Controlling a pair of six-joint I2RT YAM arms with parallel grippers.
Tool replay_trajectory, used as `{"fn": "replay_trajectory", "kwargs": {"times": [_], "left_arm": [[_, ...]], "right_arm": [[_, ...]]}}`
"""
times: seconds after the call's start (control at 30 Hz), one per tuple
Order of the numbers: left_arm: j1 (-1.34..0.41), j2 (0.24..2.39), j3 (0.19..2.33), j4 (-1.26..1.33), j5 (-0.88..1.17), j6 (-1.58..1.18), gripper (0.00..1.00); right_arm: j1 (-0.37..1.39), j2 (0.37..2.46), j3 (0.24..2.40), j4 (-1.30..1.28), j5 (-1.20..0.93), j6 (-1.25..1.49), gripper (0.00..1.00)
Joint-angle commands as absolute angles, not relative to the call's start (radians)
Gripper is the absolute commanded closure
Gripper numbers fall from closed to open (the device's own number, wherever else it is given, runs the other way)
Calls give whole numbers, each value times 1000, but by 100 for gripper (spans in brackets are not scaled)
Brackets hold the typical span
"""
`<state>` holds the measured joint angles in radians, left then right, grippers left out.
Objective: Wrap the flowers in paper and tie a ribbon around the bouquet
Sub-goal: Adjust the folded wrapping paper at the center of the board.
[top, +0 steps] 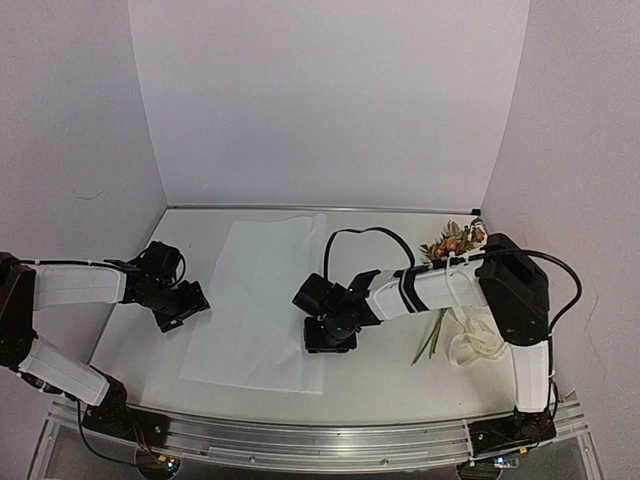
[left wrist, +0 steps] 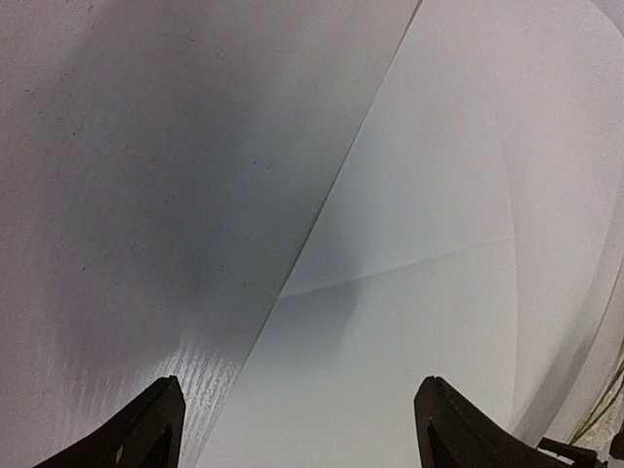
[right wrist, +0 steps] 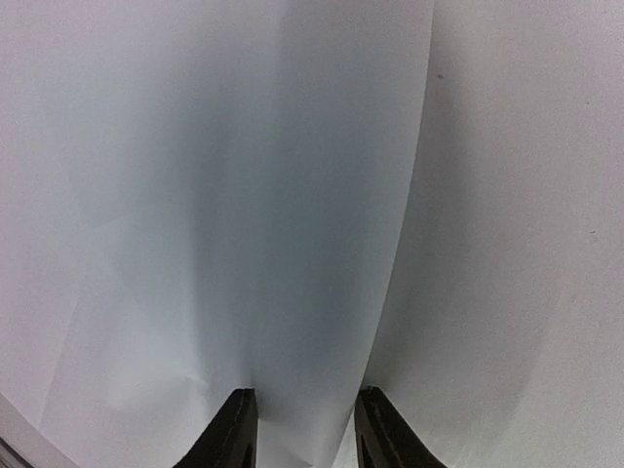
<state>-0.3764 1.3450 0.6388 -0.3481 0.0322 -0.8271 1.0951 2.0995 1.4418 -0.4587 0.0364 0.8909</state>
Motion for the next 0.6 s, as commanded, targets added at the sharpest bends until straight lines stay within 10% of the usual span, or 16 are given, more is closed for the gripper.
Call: {"fn": "replay_trajectory", "kwargs": {"times": [0.0,0.57], "left_arm": [[-355,1363,656,-339,62,-785,18],[-351,1575,722,-183,300,-705,29]], "right_arm": [[1061,2024,1409,-464,38,857,64],[1017,2052,1425,-446,-44,810,44]]}}
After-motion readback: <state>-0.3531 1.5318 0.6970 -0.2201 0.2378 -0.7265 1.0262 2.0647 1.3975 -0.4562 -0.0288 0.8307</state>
